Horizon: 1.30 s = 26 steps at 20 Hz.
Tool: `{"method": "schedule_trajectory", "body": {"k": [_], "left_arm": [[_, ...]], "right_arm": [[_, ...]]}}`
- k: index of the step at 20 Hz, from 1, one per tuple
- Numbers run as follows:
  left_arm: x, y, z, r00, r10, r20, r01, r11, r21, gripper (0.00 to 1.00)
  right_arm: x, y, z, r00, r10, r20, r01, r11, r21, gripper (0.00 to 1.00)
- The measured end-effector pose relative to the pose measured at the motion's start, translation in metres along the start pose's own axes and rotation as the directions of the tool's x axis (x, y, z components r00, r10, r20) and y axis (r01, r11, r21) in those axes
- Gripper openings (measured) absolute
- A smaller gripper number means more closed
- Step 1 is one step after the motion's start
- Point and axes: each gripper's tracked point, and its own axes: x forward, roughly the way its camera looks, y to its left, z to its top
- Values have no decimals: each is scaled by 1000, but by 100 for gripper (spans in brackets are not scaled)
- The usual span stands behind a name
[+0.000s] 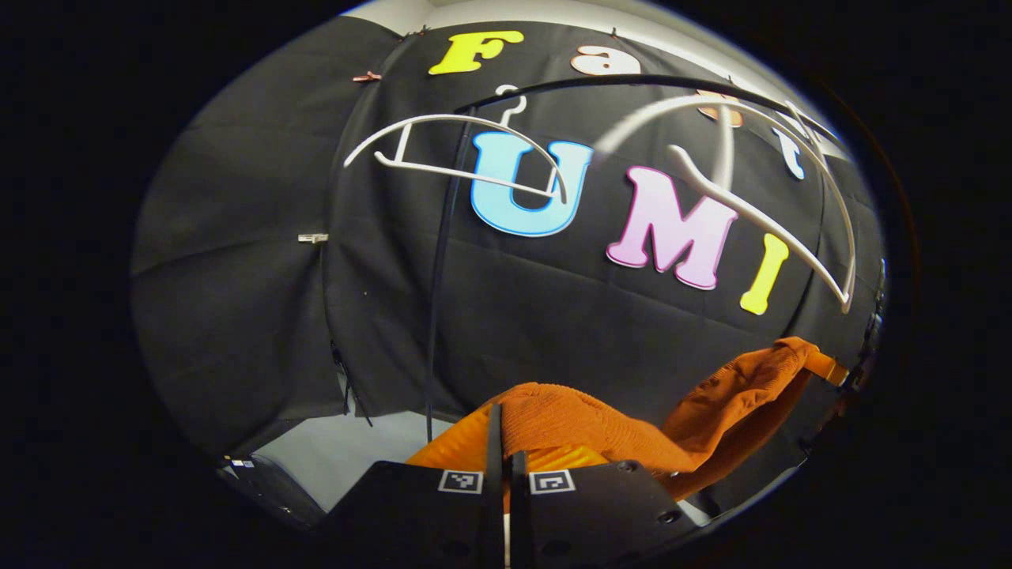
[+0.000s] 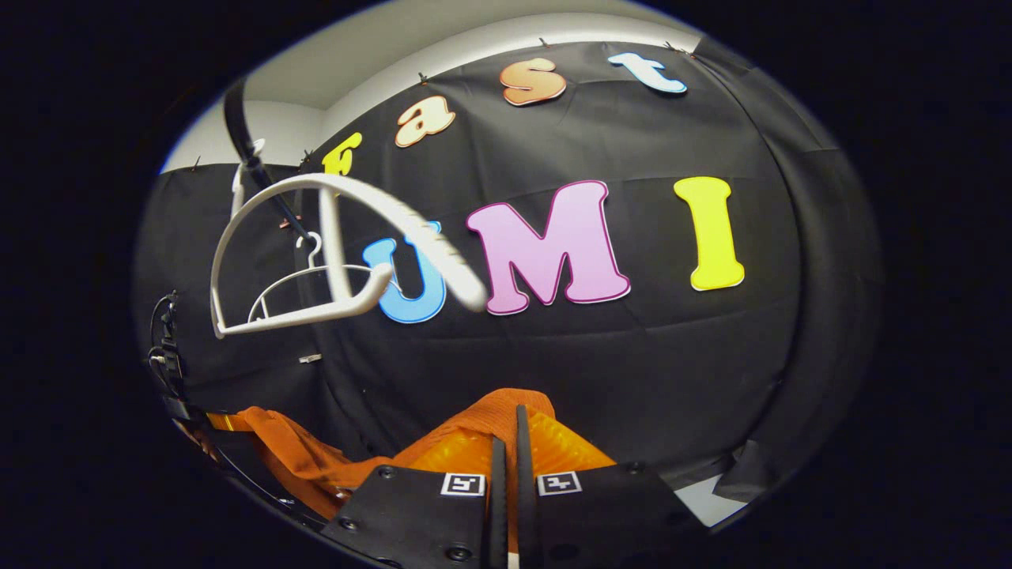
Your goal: Grasp the clothes on the hanger with both hands and then place them into the laundry hamper below.
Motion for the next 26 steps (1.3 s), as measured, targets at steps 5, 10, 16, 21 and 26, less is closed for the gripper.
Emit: {"method": "schedule_trajectory", "body": {"k": [5,10,16,21,26], "left_arm": [[-21,-50,-14,994,-105,-22,105,994,28,7],[-33,-85,-36,982,-181,-61,184,982,46,7],[-34,-110,-73,961,-229,-158,243,967,77,7],[-23,-105,-101,949,-213,-231,238,967,90,9],[-11,-75,-147,914,-82,-398,183,958,222,47]], "right_arm": [[-29,60,-22,992,104,-67,-106,994,-27,10],[-50,102,-71,968,161,-195,-167,986,-12,10],[-62,147,-118,918,230,-321,-248,969,-13,10],[-56,145,-151,885,172,-432,-237,967,-99,10],[-62,102,-187,845,37,-534,-199,948,-249,56]]}}
